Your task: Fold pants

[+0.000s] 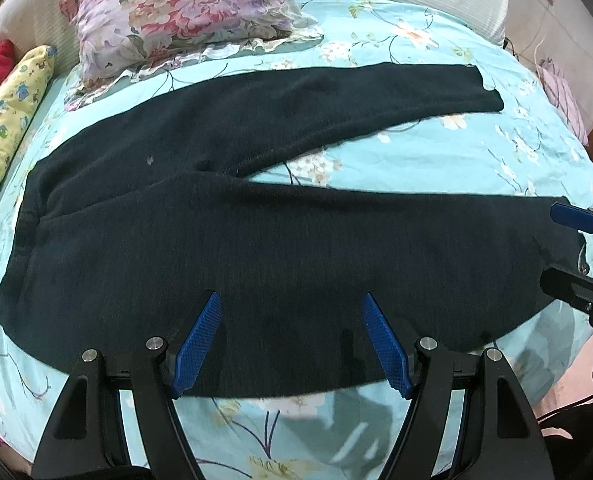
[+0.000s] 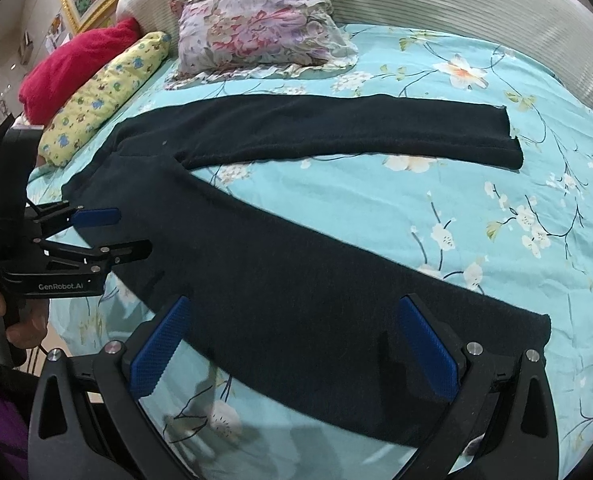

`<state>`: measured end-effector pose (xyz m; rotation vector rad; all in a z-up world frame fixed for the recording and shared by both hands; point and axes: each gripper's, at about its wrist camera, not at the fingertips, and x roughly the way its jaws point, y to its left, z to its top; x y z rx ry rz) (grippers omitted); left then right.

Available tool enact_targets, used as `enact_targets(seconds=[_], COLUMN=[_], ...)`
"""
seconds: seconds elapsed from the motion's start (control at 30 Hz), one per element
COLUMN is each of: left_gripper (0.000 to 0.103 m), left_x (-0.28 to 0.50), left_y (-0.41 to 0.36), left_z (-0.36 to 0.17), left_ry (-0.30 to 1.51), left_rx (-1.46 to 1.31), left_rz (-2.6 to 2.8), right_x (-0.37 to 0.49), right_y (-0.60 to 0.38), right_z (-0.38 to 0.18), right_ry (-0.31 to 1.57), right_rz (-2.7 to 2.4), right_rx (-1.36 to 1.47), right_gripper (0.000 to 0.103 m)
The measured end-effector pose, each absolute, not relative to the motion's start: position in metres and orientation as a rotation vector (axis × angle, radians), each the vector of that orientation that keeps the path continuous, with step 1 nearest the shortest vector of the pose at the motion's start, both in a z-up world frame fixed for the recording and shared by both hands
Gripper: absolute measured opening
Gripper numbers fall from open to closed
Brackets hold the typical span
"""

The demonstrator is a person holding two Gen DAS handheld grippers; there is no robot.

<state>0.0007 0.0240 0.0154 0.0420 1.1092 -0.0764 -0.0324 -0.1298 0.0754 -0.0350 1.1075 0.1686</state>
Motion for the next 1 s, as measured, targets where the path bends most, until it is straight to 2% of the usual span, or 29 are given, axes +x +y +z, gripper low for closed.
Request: enact_targets(seconds=[0.37,1.0], left_gripper=[0.074,0.074], left_x=[0.061,0.223], left_y=[0.031,0.022], left_z=[0.03,0.038], left_ry=[1.086,1.111], left_rx=[0.073,0.125], left_rz=[-0.096,-0.296], right_x=[0.025,0.155], right_y=[-0.169,-0.287], right_z=[0.089,0.102], right_ry=[1.074,1.038], right_rz=[0.102,-0.072], right_rx=[0.065,0.22], right_gripper=[0.103,0.101])
